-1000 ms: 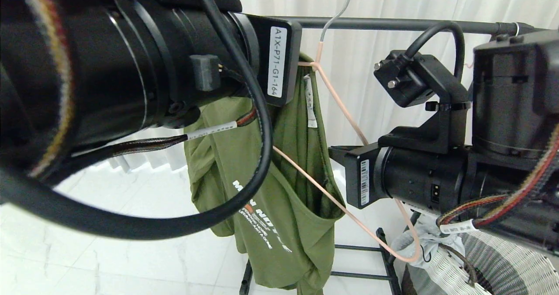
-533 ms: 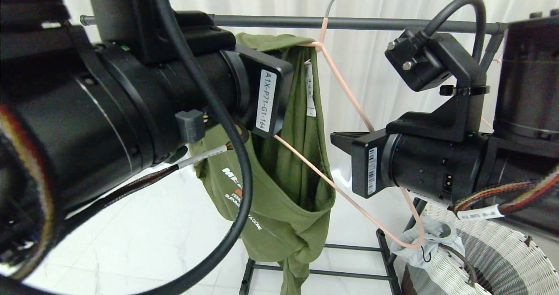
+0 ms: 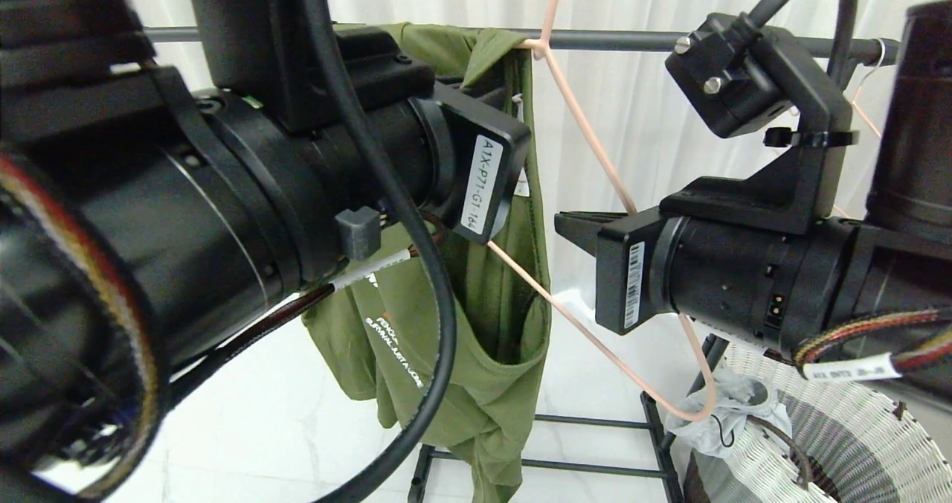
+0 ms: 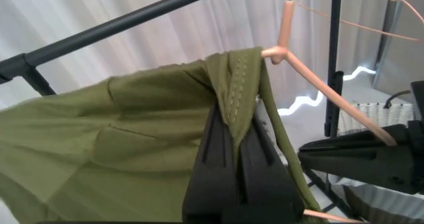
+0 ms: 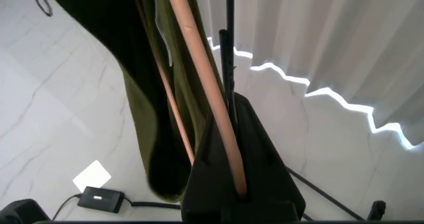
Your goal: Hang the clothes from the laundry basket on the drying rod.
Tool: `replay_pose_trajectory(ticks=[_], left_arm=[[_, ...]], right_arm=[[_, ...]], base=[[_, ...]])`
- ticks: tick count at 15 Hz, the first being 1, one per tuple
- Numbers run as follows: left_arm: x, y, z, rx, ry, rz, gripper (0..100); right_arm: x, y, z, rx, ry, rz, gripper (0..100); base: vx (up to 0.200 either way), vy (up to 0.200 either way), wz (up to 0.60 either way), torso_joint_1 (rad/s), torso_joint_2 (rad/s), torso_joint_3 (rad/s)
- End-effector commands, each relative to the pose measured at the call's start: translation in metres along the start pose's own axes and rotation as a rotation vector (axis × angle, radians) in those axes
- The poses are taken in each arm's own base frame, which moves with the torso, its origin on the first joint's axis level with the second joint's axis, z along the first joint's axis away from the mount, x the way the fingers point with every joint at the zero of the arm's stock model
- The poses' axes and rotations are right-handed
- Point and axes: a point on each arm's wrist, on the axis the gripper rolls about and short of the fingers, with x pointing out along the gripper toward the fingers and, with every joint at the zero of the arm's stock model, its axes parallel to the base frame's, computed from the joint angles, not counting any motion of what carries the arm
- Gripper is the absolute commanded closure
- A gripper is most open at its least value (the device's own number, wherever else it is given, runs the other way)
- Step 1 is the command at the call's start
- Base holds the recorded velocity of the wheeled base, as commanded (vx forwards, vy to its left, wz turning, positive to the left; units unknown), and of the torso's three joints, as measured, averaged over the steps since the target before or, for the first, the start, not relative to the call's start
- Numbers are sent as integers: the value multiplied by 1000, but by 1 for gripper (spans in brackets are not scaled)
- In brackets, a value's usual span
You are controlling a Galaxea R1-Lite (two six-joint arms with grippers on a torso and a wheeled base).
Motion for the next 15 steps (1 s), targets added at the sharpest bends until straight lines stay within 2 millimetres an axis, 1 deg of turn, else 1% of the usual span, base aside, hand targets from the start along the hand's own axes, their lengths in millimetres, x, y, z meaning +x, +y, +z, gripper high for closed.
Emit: replay_pose_trajectory(ticks=[1,2,3,6,10,12,13,15], left_arm=[[0,-1,-1,0,2,-4,100],[0,-1,-1,0,2,-4,100],[-1,-1,0,-1,1,-3,0],[-3,1,1,-7,-4,-1,0],[-14,4,-7,-5,-14,-40,0],[-19,9,-12,-9,-49,-33,0],[-20,14,-15,-12,-53,-9,0],[-26,30,-22,-5,-44,43,0]], right_arm=[[3,1,-1,-3,2,3,100],[3,1,-2,-6,2,3,100],[3,1,-1,-10,1,3,100],[0,1,2,-27,-20,3,100],[-2,-2,4,-46,-34,-2,100],[-5,-11,5,-63,-40,-29,100],[-9,-20,5,-72,-39,-44,100],[-18,-31,4,-88,-37,-71,100]], base=[[0,0,0,0,0,0],[0,0,0,0,0,0],[0,0,0,0,0,0],[0,0,0,0,0,0],[0,0,0,0,0,0],[0,0,0,0,0,0],[0,0,0,0,0,0],[0,0,0,0,0,0]])
